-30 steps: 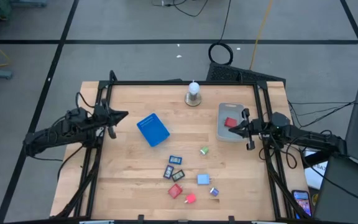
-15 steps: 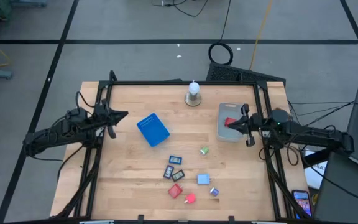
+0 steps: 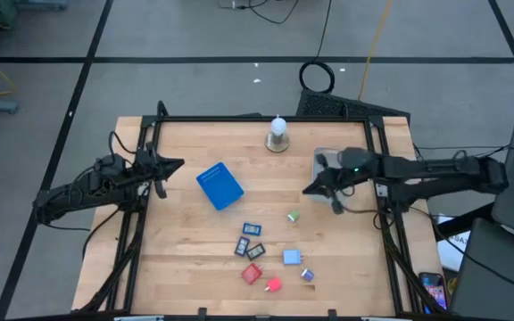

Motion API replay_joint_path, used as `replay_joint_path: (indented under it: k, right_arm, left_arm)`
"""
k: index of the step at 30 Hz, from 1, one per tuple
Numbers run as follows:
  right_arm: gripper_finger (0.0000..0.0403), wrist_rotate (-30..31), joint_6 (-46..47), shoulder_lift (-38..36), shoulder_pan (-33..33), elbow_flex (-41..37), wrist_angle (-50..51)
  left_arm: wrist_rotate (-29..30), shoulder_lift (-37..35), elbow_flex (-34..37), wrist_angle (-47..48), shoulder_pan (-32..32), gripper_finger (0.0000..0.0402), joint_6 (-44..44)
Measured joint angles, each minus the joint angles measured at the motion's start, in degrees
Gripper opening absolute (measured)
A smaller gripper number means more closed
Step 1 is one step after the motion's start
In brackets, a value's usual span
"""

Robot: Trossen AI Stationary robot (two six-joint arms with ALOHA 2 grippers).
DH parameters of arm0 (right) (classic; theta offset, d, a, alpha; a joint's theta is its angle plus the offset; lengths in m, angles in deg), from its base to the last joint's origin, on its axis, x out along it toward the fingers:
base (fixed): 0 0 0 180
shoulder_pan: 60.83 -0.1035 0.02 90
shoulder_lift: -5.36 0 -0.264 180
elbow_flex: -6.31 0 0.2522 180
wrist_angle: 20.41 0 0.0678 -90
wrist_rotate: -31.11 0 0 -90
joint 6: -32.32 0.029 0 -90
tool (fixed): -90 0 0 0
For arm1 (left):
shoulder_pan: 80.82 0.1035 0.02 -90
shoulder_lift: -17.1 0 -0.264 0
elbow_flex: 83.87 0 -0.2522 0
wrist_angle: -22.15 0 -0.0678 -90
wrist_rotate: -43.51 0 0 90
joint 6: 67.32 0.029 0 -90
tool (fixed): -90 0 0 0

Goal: Pick & Place Office items
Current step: Put the green charger adapter into the gray bin

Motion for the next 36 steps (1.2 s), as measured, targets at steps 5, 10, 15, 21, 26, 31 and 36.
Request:
replay_joint_path:
  k: [5, 10, 15, 21, 26, 31, 36]
  right_arm:
    - [0.0056, 10.6, -3.9, 6.4, -4.5, 2.8, 2.3]
    - [0.015, 11.0, -9.5, 10.4, -8.8, 3.1, 2.6]
    - [0.0239, 16.7, -6.8, 14.0, -11.3, 3.2, 1.2]
    - [0.0271, 11.3, -4.9, 20.4, -11.6, 3.2, 1.5]
    - [0.0262, 10.7, -6.1, 24.6, -11.4, 3.4, 1.0]
    - [0.0259, 6.8, -7.8, 28.4, -10.0, 3.5, -2.3]
    - [0.0258, 4.6, -8.8, 31.4, -8.3, 3.5, -3.1]
  left_arm:
    - [0.0, 0.0, 0.0, 0.5, 0.0, 0.0026, 0.0]
    - [0.0, 0.0, 0.0, 0.5, 0.0, 0.0026, 0.0]
    - [0.0, 0.0, 0.0, 0.5, 0.0, 0.0026, 0.0]
    - [0.0, 0.0, 0.0, 0.5, 0.0, 0.0026, -0.2]
    - [0.0, 0.0, 0.0, 0.5, 0.0, 0.0026, -0.2]
    - [-0.1, 0.0, 0.0, 0.5, 0.0, 0.0026, -0.1]
    - [-0.6, 0.0, 0.0, 0.5, 0.0, 0.0026, -0.1]
